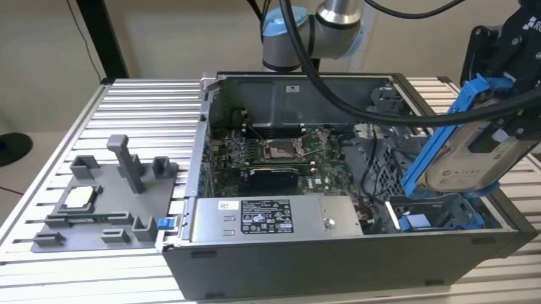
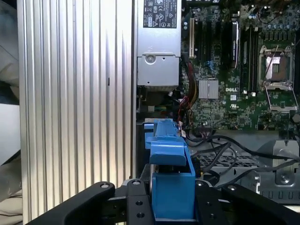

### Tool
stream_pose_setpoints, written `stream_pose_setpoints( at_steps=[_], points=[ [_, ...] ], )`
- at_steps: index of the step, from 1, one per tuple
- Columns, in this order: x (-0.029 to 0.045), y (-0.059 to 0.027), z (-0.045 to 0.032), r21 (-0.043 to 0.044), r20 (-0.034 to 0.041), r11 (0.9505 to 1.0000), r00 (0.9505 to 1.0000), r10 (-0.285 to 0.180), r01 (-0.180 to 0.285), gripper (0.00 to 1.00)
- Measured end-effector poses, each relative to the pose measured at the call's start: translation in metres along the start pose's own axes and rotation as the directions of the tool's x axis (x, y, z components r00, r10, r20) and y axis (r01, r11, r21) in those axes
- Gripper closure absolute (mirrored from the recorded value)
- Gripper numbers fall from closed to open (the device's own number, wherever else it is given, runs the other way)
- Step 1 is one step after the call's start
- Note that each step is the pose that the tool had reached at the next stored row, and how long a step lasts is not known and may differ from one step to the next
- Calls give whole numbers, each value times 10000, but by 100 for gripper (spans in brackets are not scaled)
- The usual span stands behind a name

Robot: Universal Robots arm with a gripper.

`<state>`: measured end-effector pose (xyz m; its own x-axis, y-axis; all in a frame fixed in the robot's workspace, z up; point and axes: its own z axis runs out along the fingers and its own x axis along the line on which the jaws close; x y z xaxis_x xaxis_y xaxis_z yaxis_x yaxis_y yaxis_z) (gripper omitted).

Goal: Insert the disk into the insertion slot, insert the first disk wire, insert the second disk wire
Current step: 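Insert the disk into the insertion slot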

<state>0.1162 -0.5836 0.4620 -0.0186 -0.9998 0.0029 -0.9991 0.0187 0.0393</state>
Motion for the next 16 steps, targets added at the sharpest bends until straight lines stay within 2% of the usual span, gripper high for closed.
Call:
stream_pose_setpoints(
  at_steps=[9, 16],
  points=[
    [34, -51, 102, -1, 22, 10000, 10000, 0, 0, 100],
    [34, -53, 109, -1, 25, 10000, 10000, -1, 1, 100]
  ],
)
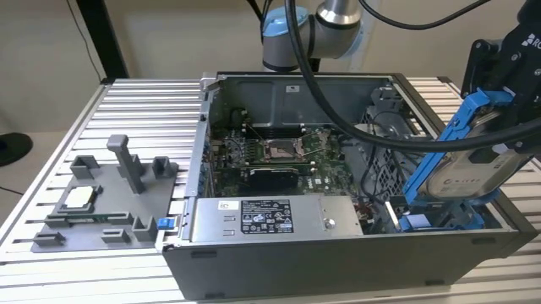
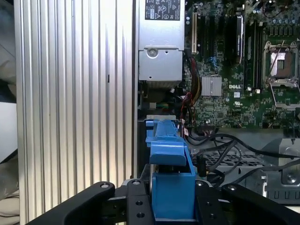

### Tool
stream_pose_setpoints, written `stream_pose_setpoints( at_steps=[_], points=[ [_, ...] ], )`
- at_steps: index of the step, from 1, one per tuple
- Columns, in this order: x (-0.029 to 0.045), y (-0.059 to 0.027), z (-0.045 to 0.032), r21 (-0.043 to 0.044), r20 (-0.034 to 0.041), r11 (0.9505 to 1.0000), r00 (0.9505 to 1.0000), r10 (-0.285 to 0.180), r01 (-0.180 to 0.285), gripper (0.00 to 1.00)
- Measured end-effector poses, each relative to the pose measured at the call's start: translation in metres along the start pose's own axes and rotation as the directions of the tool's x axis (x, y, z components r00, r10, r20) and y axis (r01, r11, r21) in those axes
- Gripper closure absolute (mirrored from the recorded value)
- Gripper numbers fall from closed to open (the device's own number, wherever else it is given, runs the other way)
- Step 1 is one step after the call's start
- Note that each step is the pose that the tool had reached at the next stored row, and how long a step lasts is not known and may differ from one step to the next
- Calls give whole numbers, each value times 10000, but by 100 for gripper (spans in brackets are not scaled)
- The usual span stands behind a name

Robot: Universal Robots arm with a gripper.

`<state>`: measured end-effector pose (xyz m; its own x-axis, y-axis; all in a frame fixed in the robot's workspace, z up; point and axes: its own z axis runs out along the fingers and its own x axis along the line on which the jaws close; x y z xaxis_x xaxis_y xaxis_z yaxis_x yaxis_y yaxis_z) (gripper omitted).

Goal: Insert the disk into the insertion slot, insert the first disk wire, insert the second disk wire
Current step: 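Insert the disk into the insertion slot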

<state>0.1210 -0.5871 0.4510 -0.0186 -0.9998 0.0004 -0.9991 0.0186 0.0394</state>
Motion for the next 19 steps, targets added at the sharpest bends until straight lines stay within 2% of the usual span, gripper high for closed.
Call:
stream_pose_setpoints(
  at_steps=[8, 19],
  points=[
    [0, -1, 27, 0, 0, 10000, 10000, 0, 0, 100],
    [-4, -7, 169, 0, 1, 10000, 10000, 1, -1, 100]
  ],
)
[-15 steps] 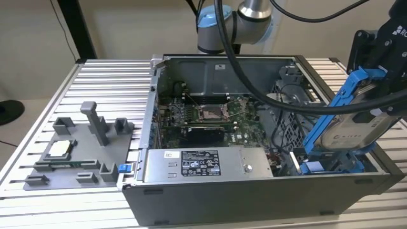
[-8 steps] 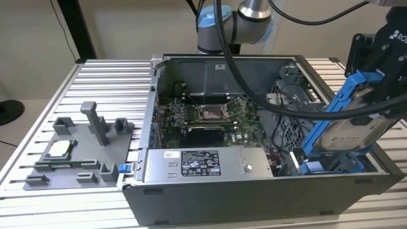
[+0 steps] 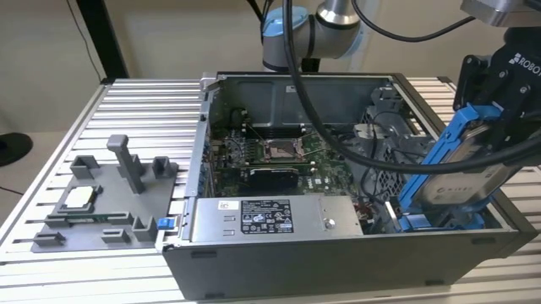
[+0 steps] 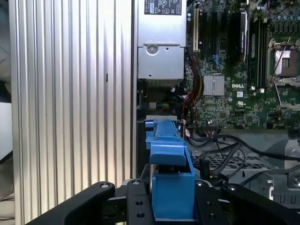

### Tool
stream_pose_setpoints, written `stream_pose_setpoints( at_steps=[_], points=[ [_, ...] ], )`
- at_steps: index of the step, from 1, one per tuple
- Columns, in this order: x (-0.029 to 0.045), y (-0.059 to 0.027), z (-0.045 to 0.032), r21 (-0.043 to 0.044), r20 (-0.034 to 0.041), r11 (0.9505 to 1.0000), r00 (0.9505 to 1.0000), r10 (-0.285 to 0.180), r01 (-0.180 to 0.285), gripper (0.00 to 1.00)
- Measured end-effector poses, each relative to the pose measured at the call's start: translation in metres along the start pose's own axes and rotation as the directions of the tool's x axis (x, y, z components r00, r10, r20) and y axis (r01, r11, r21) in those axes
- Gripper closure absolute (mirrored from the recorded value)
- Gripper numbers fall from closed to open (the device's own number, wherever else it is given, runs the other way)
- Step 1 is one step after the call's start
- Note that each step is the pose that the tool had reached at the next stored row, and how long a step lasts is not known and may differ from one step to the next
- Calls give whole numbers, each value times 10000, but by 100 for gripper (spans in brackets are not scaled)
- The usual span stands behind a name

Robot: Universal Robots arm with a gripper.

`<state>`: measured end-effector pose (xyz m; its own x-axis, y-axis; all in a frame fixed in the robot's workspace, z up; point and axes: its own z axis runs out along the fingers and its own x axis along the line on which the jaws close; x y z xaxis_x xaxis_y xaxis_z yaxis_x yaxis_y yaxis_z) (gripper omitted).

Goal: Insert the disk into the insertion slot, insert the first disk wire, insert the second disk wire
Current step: 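Insert the disk into the insertion slot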

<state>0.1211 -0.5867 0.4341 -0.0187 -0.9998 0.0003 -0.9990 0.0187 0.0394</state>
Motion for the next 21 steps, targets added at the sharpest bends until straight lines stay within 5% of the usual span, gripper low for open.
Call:
stream_pose_setpoints(
  at_steps=[21],
  points=[
    [-101, -28, 153, 58, -1, 10000, 10000, -46, 46, 100]
  ],
)
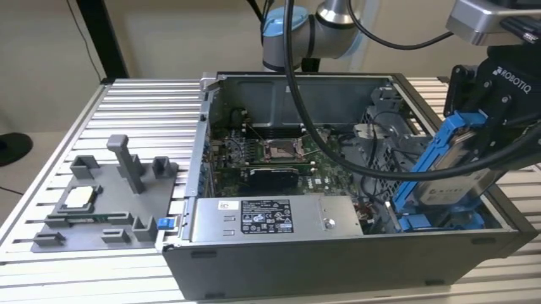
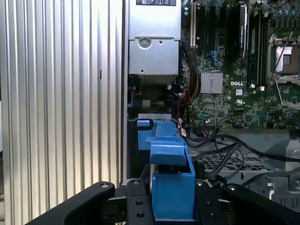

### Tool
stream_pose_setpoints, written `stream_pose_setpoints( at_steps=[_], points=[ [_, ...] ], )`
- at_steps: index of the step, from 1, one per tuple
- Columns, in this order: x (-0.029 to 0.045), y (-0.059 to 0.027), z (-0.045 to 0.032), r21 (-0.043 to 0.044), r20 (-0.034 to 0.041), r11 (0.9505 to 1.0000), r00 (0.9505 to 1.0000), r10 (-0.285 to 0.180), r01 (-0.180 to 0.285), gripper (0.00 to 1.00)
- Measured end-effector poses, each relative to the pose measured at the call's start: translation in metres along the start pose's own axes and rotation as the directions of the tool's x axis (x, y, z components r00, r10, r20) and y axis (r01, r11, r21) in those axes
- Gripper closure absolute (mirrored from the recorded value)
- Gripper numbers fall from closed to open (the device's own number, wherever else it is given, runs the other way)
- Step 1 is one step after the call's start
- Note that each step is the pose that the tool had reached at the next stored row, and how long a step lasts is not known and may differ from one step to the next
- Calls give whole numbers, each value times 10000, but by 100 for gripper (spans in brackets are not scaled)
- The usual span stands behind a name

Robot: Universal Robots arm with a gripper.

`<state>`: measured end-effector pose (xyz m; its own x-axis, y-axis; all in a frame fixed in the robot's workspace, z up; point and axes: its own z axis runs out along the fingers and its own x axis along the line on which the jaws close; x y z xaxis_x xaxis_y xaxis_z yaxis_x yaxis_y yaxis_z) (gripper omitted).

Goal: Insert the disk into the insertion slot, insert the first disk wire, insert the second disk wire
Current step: 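Insert the disk into the insertion slot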

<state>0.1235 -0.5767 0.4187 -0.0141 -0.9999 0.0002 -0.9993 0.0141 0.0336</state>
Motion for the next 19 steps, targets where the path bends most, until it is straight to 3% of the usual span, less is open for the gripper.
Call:
stream_pose_setpoints(
  at_steps=[3, 19],
  points=[
    [-10, -2, 13, 67, -2, 10000, 10000, -24, 24, 100],
    [-65, -3, 63, 89, 0, 10000, 10000, -42, 42, 100]
  ],
)
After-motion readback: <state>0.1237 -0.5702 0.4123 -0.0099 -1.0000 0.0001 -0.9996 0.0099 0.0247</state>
